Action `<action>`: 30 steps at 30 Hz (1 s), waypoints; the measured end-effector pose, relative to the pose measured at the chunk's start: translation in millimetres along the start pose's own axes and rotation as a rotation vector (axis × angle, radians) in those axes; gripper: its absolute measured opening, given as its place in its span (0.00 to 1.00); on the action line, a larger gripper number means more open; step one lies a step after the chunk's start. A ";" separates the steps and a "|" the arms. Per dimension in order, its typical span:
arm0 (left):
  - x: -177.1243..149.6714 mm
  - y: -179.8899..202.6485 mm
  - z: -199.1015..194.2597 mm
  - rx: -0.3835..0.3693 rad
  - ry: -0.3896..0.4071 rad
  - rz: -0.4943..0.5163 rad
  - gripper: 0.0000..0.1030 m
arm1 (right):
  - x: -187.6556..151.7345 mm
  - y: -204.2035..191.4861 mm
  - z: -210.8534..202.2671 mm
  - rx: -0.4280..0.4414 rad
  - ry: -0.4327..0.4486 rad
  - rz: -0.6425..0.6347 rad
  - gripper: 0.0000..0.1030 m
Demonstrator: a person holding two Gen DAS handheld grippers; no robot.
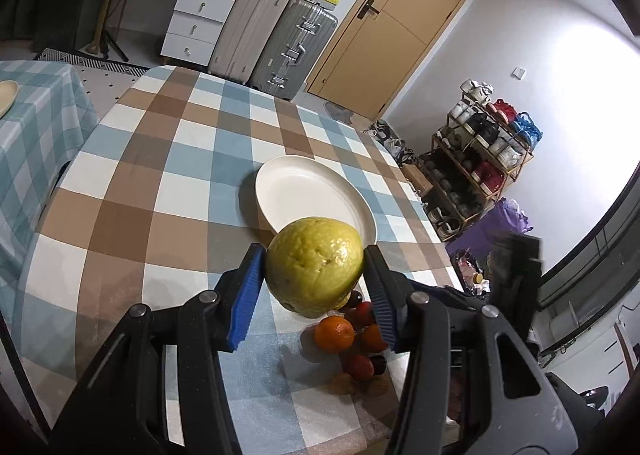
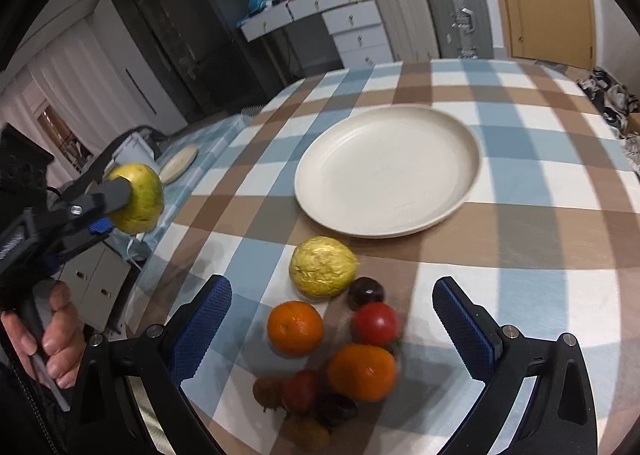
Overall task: Organize fruits
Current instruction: 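Carry both yellow fruits onto the cream plate and release them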
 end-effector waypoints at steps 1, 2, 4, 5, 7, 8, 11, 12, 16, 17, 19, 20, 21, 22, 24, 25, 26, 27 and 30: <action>0.0 -0.2 -0.1 0.007 0.000 0.003 0.46 | 1.6 -2.3 8.9 0.002 -0.018 -0.012 1.00; -0.3 0.5 -0.7 0.019 0.001 0.010 0.46 | 2.1 -4.0 14.1 0.002 -0.028 -0.020 1.00; -1.1 2.4 -1.3 0.021 -0.001 0.016 0.46 | 2.9 -8.2 26.8 0.002 -0.055 -0.039 1.00; -1.7 3.8 -1.0 0.018 -0.004 0.019 0.46 | 3.4 -9.7 32.1 0.000 -0.065 -0.046 1.00; -2.3 4.5 -0.2 0.025 -0.004 0.025 0.46 | 3.9 -12.3 43.2 -0.010 -0.087 -0.061 1.00; -2.6 5.4 0.5 0.030 -0.006 0.029 0.46 | 4.1 -13.4 46.9 -0.015 -0.096 -0.066 1.00; -3.4 7.4 3.7 0.032 -0.014 0.035 0.46 | 4.1 -17.1 54.7 -0.021 -0.113 -0.082 0.99; -4.0 8.5 4.5 0.035 -0.016 0.039 0.46 | 4.9 -18.1 57.9 -0.024 -0.118 -0.087 0.98; -5.6 11.1 7.2 0.049 -0.020 0.056 0.46 | 5.2 -18.4 66.0 -0.027 -0.139 -0.085 0.84; -5.8 11.5 7.4 0.049 -0.020 0.054 0.46 | 4.5 -17.5 67.7 -0.036 -0.147 -0.083 0.83; -5.9 11.5 7.4 0.049 -0.020 0.055 0.46 | 3.7 -15.8 70.3 -0.052 -0.154 -0.084 0.79; -6.0 11.6 7.3 0.048 -0.021 0.054 0.46 | 4.1 -16.0 69.9 -0.056 -0.151 -0.090 0.77; -6.6 11.6 8.6 0.050 -0.022 0.055 0.46 | 4.0 -16.4 69.9 -0.053 -0.151 -0.092 0.73; -6.7 11.6 8.6 0.050 -0.022 0.055 0.46 | 3.9 -16.4 70.2 -0.052 -0.153 -0.095 0.70; -7.5 11.4 9.6 0.052 -0.023 0.056 0.46 | 3.3 -16.6 70.9 -0.073 -0.156 -0.111 0.62; -7.5 11.4 9.6 0.052 -0.023 0.057 0.46 | 2.9 -16.9 71.3 -0.083 -0.159 -0.123 0.54; -7.7 11.4 9.7 0.053 -0.023 0.057 0.46 | 2.5 -17.8 71.4 -0.084 -0.161 -0.131 0.54; -7.4 11.4 9.5 0.053 -0.023 0.056 0.46 | 1.8 -19.1 71.6 -0.072 -0.164 -0.132 0.54; -9.2 10.0 11.7 0.057 -0.025 0.058 0.46 | 0.0 -23.6 72.3 -0.075 -0.166 -0.160 0.54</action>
Point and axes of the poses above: each gripper's, at about its wrist camera, not at the fingertips, and z roughly the way its jaws point, y to its right, x to its top, the point moved 5 cm from there along z, roughly the way its jaws point, and after that the axes turned 6 degrees about x, right-handed, at the moved point
